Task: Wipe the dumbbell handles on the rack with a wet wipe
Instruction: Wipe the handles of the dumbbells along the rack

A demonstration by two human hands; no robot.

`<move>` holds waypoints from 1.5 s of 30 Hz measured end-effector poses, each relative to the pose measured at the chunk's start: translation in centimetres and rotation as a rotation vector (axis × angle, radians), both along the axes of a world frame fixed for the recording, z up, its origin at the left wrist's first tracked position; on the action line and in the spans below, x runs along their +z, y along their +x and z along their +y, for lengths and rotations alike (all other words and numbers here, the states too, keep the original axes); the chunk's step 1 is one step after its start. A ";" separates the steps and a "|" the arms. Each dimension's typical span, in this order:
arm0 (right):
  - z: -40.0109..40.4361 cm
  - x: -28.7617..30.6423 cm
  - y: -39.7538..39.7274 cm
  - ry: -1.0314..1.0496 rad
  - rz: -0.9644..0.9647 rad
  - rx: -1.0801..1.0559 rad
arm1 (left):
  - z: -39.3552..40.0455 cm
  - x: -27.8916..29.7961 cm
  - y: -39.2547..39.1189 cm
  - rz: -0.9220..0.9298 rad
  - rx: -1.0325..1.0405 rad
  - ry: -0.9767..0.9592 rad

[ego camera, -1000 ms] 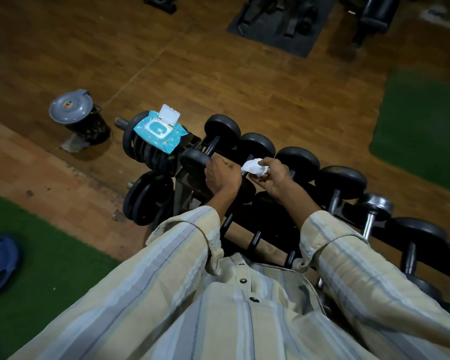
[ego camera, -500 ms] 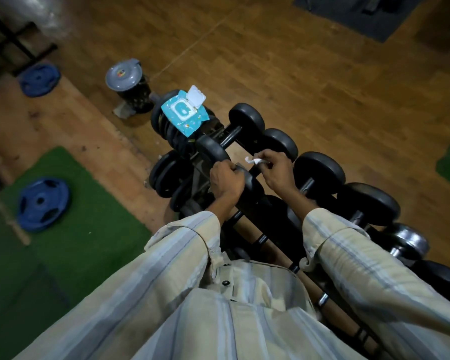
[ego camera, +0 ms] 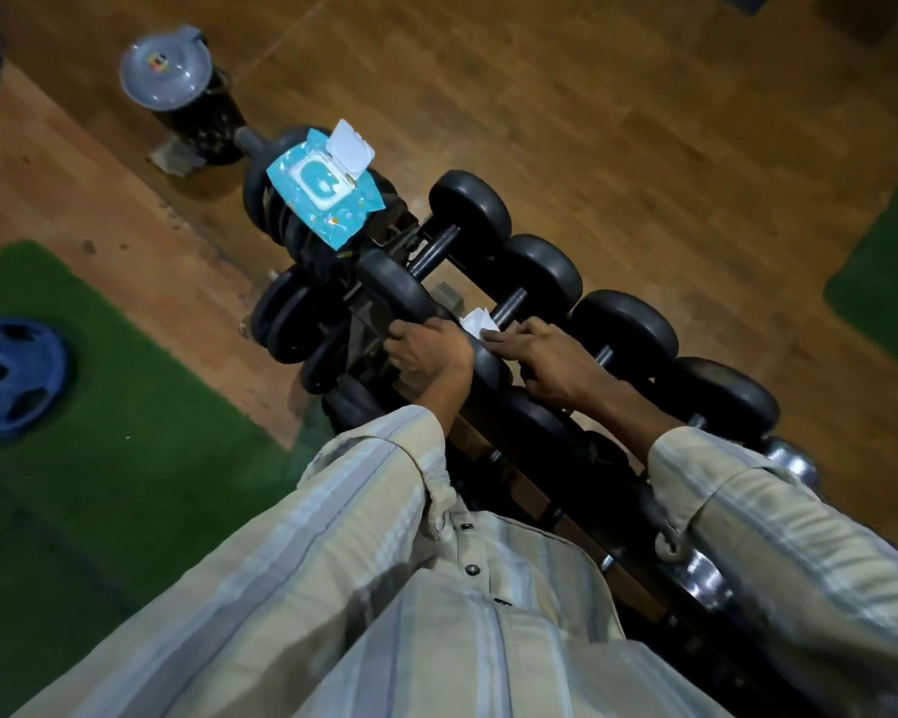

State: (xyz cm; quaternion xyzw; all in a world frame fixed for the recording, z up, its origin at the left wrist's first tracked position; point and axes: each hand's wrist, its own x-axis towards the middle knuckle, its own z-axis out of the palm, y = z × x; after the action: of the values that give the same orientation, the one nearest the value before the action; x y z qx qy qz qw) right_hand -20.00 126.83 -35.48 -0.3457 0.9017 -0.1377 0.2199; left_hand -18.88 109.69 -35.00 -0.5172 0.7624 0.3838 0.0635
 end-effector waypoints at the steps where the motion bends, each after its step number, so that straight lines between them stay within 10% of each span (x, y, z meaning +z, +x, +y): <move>1: -0.1 0.2 -0.1 -0.007 -0.014 0.007 | 0.1 -0.2 -0.5 -0.010 0.042 0.016; 13: -6.2 2.6 -5.9 0.220 -0.187 0.118 | 1.2 -1.3 -1.7 0.064 0.182 -0.102; 28: -1.4 0.0 0.0 -0.115 -0.056 -0.197 | 1.5 -1.3 -1.8 0.080 0.203 -0.115; 37: -5.0 0.5 0.3 -0.459 -0.662 -1.168 | 1.4 -1.4 -1.6 0.090 0.191 -0.129; 45: -6.3 -0.2 -1.6 -0.869 -1.105 -1.588 | 1.4 -1.5 -1.6 0.101 0.192 -0.140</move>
State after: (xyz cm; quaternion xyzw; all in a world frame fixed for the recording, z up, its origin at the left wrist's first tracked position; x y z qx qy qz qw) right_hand -21.56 120.51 -35.70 0.4042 0.5173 -0.6904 0.3038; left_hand -20.49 111.12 -36.53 -0.5711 0.7365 0.3593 -0.0482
